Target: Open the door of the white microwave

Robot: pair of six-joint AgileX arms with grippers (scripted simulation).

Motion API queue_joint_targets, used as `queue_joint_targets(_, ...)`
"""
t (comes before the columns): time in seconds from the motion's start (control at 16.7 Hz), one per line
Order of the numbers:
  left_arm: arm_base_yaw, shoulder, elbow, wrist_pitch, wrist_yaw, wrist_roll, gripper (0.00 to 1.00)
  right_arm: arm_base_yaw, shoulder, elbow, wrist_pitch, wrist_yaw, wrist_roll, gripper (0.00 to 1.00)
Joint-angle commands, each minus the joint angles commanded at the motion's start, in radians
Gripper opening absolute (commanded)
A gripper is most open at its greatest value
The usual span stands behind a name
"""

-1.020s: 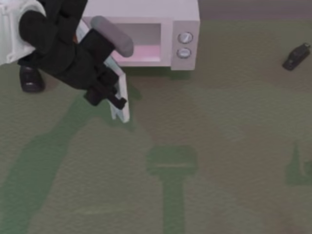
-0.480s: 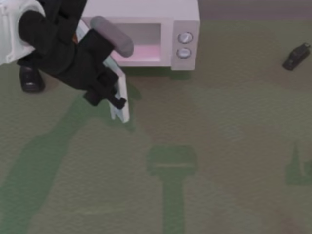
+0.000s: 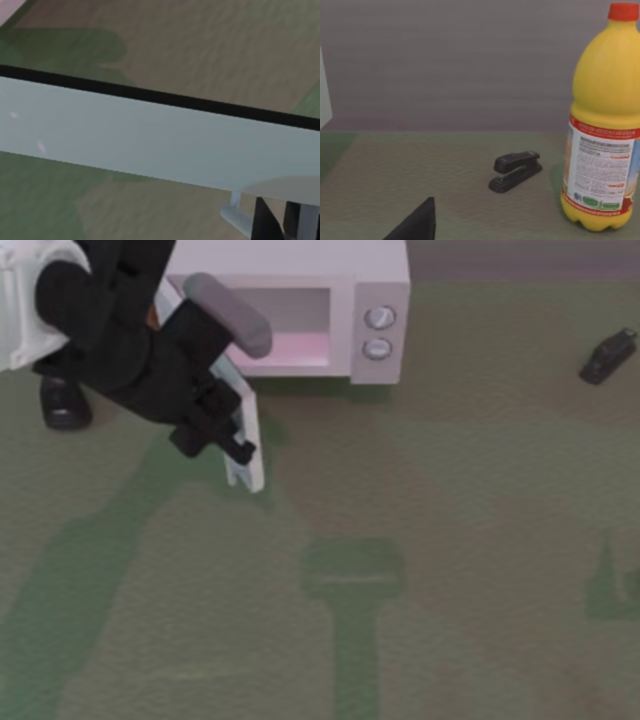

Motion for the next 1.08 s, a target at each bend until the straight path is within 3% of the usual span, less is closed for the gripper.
queue_joint_targets(0.6,0.079,-0.021,-0.013,-0.057,0.085,0.191,0.00,0.000,0.000,0.000,0.000,0.000,0.000,1.00)
queue_joint_targets(1.08,0.079,-0.021,-0.013,-0.057,0.085,0.192,0.00,0.000,0.000,0.000,0.000,0.000,0.000,1.00)
